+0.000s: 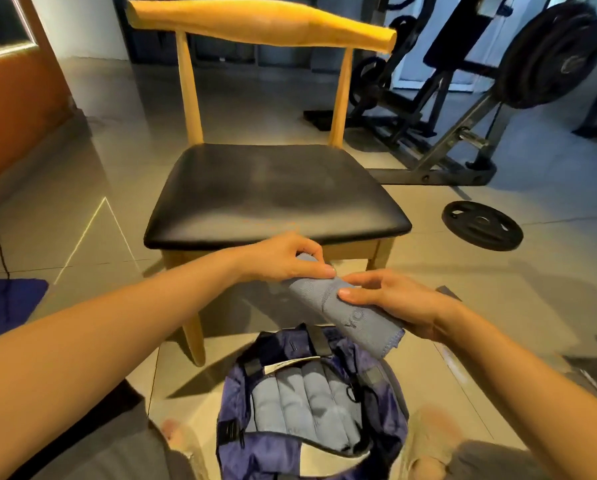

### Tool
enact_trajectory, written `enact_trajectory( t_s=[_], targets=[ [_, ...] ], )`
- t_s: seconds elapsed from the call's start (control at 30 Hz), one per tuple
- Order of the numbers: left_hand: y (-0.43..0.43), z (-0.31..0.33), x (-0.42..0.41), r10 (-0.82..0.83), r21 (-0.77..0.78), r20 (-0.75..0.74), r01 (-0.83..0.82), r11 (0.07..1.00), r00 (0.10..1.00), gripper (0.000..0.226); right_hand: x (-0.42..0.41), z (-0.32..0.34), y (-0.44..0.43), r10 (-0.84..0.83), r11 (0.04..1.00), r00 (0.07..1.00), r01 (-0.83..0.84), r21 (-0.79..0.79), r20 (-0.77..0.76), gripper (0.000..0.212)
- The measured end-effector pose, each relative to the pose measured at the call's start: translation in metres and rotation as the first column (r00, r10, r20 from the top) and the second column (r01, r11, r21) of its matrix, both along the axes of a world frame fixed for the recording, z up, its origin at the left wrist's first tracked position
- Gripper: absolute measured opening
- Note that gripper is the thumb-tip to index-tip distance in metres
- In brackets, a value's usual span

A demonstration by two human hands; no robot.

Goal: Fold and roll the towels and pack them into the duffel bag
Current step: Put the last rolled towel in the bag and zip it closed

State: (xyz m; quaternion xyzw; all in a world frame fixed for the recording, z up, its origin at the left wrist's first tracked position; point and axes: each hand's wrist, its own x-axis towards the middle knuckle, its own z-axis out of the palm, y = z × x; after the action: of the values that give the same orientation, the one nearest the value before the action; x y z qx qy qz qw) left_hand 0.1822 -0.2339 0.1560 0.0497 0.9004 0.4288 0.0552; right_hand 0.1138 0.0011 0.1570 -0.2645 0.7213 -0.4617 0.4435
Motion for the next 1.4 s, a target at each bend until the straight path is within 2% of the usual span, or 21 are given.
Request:
enact_trajectory(
  t_s=[0.13,0.3,0.4,0.47,0.6,0.77,0.87,1.07,1.3,1.4],
  targets=[
    [0.022,-0.046,0.003,-0.081,-0.056,0.141,0.089,0.994,0.987,0.028,0.029,-0.051,0.023,-0.129,0.991,0.976,0.121,0.059,0.178,0.028],
    [0.036,-0.107,-0.002,-0.093,-0.115,0.313,0.135,0.984,0.945,0.036,0.041,-0.127,0.035,-0.282,0.955,0.946,0.262,0.136,0.157,0.029],
    [0.031,-0.14,-0.006,-0.013,-0.067,0.413,0.045,0.997,0.911,0.039,0.05,-0.169,0.045,-0.362,0.913,0.928,0.334,0.234,0.086,0.035],
    [0.023,-0.168,-0.008,0.071,-0.133,0.398,-0.019,0.991,0.915,0.035,0.056,-0.194,0.053,-0.395,0.873,0.919,0.373,0.315,0.004,0.038],
    [0.017,-0.227,0.004,0.138,-0.473,0.318,0.031,0.88,0.938,0.029,0.074,-0.226,0.049,-0.447,0.819,0.89,0.447,0.36,-0.088,0.047],
    [0.014,-0.259,0.01,0.128,-0.595,0.226,0.033,0.803,0.966,0.022,0.089,-0.239,0.027,-0.381,0.823,0.902,0.431,0.37,-0.203,0.052],
    [0.012,-0.257,0.005,0.129,-0.59,0.19,0.008,0.807,0.973,0.025,0.088,-0.238,0.015,-0.361,0.817,0.907,0.42,0.395,-0.217,0.052],
    [0.009,-0.226,-0.003,0.179,-0.393,0.144,-0.11,0.913,0.973,0.039,0.081,-0.247,-0.017,-0.416,0.807,0.866,0.492,0.326,-0.277,0.05],
    [0.002,-0.224,0.007,0.105,-0.355,0.206,-0.025,0.935,0.973,0.03,0.084,-0.28,-0.03,-0.372,0.782,0.869,0.483,0.395,-0.327,0.053],
    [0.007,-0.226,0.009,0.061,-0.407,0.166,0.012,0.913,0.984,0.012,0.08,-0.279,-0.026,-0.305,0.805,0.873,0.449,0.387,-0.38,0.053]
  ],
)
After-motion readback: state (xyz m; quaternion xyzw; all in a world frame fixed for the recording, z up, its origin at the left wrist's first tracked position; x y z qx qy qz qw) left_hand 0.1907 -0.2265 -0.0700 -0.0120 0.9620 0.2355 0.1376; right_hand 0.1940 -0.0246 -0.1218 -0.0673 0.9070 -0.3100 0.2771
